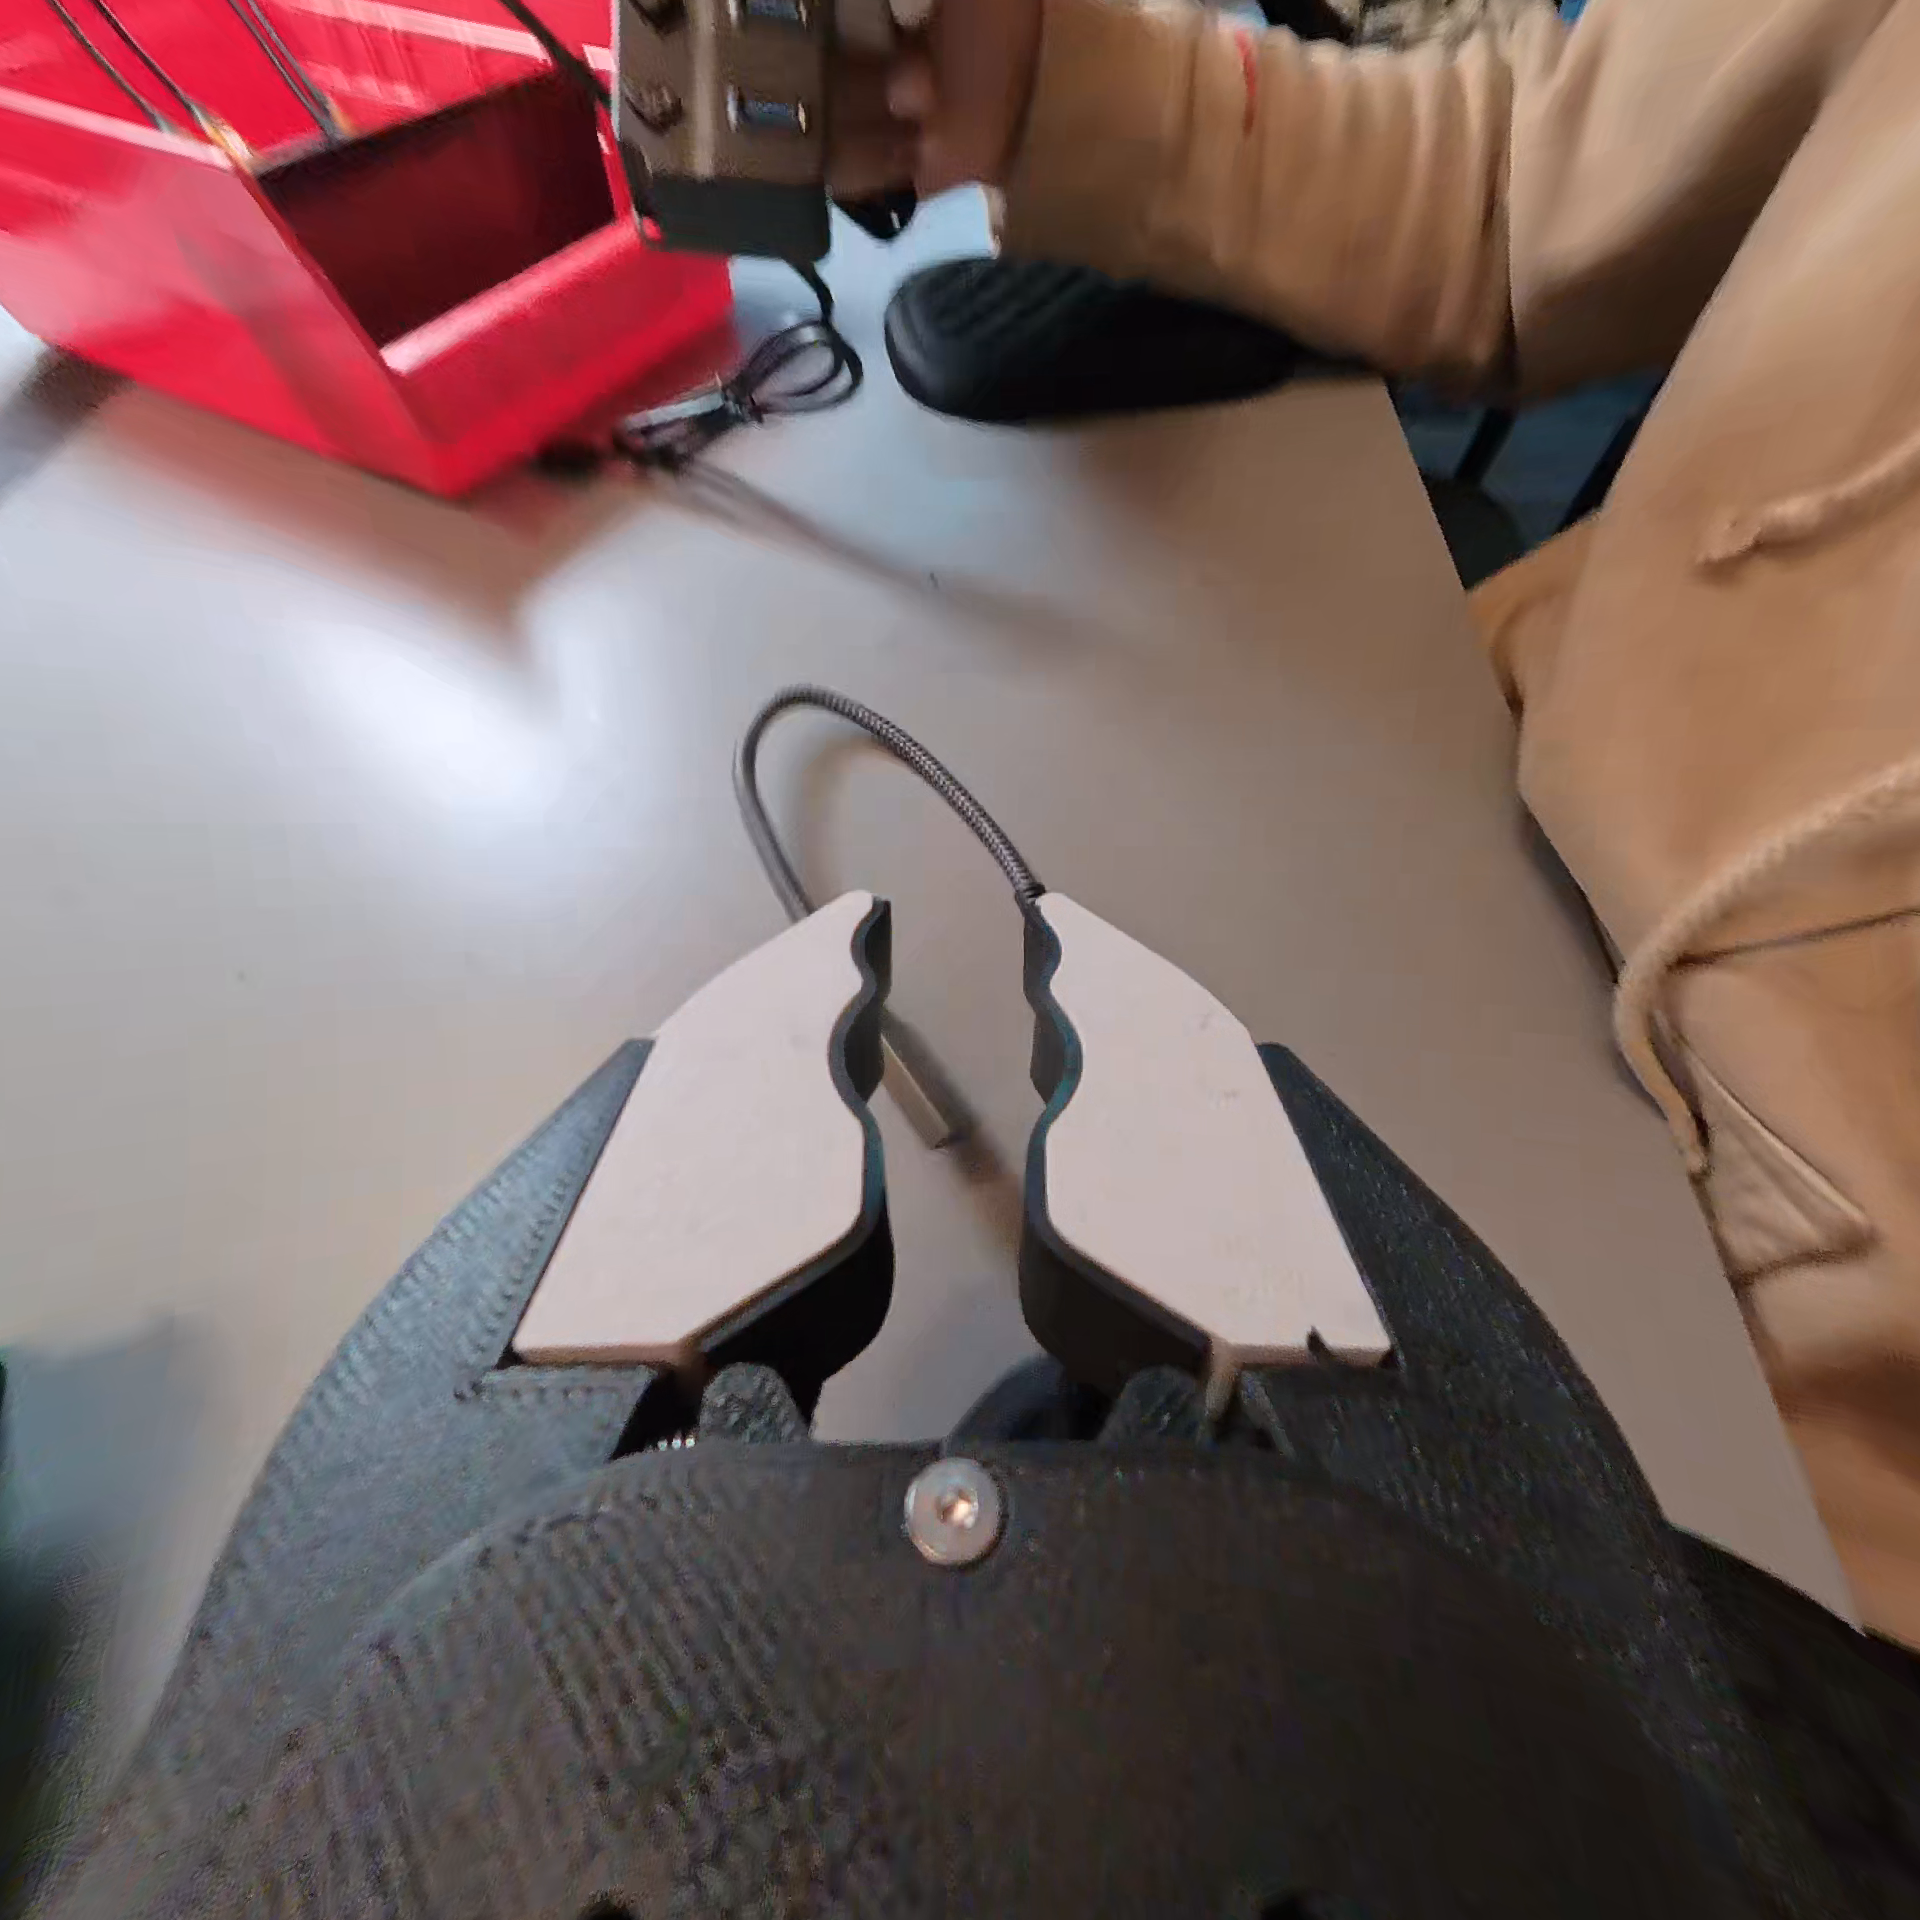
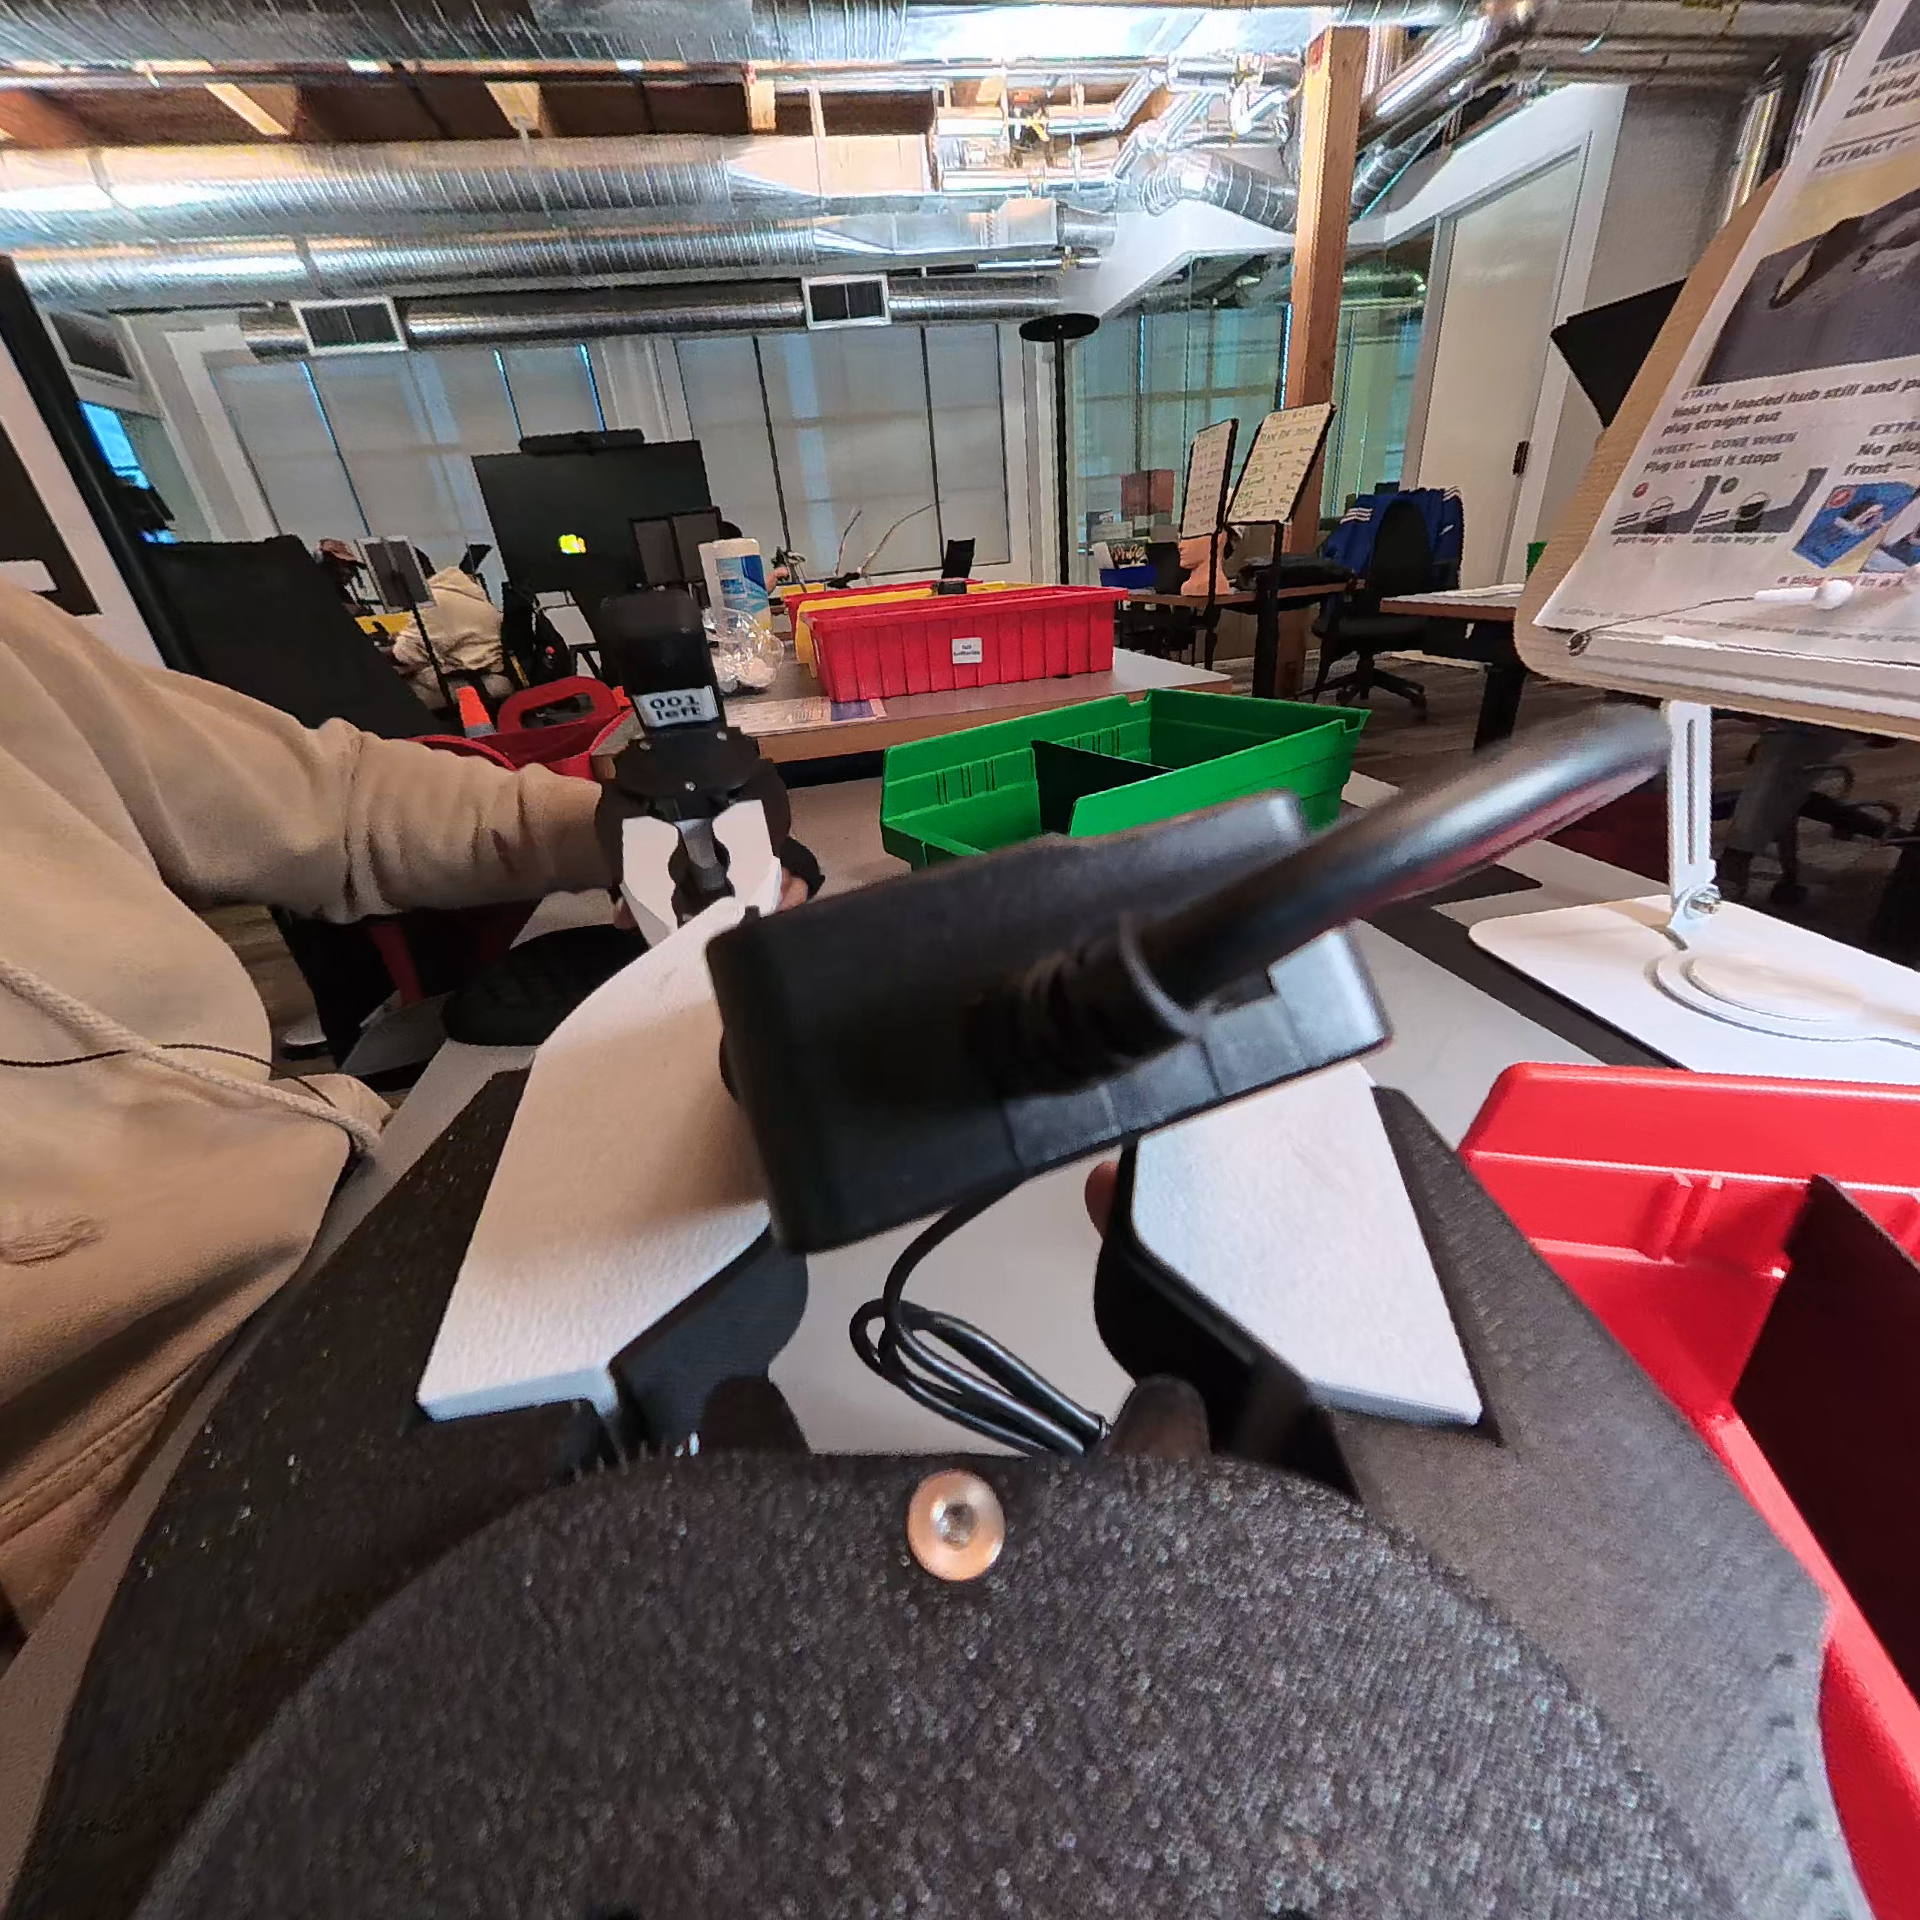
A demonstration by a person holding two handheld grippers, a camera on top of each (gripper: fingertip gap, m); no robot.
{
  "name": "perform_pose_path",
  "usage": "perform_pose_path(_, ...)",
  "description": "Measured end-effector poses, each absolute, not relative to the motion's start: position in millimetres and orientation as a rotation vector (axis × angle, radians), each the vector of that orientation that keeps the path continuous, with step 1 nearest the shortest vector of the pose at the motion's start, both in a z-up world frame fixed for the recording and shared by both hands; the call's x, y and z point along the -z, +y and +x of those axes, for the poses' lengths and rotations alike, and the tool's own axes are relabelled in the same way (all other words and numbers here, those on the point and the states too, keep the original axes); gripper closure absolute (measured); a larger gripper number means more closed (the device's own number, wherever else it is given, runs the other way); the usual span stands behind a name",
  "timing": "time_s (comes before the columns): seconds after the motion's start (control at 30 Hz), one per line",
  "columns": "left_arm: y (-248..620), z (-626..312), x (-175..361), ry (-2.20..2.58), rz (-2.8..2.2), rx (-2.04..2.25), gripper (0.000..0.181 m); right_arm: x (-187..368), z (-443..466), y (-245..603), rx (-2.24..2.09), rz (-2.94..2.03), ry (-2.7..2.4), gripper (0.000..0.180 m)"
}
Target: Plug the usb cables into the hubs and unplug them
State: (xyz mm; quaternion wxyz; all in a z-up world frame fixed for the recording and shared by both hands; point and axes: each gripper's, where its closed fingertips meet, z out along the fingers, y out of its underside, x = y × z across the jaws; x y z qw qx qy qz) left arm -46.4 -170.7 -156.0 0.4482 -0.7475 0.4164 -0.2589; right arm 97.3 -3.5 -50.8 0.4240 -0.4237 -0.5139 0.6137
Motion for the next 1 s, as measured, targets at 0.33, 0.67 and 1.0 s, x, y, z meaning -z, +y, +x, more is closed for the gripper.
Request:
perform_pose_path(0.33,-149.8,-31.1,172.1,1.615,-1.824,0.290,0.159,57.9,94.2,-3.4,-1.545,-1.084,-1.303,0.110)
perform_pose_path(0.67,-120.6,14.7,215.2,2.544,-1.199,-0.078,0.151,61.1,98.4,3.9,-1.526,-1.104,-1.301,0.110)
perform_pose_path(1.0,-123.2,17.2,226.8,2.884,-1.125,-0.002,0.165,61.9,99.6,0.8,-1.522,-1.096,-1.329,0.111)
